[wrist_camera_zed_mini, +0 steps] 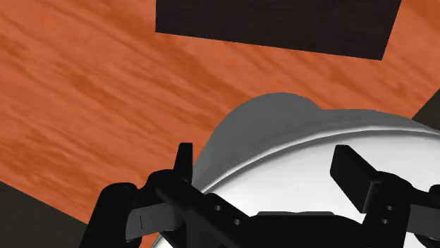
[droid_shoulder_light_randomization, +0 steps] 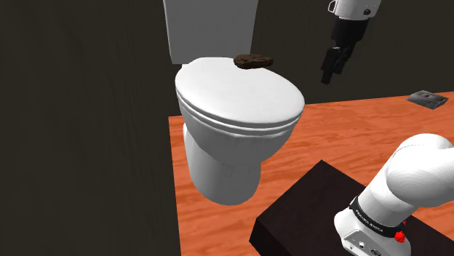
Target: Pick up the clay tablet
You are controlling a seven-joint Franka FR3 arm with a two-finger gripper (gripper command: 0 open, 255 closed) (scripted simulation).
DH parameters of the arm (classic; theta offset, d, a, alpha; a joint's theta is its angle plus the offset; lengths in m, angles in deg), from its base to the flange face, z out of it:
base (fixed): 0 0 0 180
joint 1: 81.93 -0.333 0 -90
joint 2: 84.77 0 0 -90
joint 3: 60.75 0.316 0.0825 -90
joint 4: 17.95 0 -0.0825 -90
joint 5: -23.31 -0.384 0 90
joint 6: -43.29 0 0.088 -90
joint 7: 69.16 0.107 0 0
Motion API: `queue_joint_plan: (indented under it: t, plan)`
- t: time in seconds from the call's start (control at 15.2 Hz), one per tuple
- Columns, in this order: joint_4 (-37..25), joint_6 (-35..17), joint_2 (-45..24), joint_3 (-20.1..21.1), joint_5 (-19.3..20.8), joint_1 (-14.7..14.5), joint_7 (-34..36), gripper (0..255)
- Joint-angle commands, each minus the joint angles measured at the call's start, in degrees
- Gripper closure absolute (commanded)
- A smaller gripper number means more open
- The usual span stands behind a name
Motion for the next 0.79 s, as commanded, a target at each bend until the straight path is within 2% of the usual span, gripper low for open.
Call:
queue_joint_plan:
  t: [0.0, 0.4, 0.73]
  plan:
    - [0.0, 0.0, 0.0, 0.0, 0.0, 0.0, 0.0, 0]
    - [-10.2, -3.7, -13.1, -13.1, -11.5, -0.8, -7.0, 0]
    - [-19.8, -2.9, -25.6, -24.3, -25.1, -2.6, -14.8, 0]
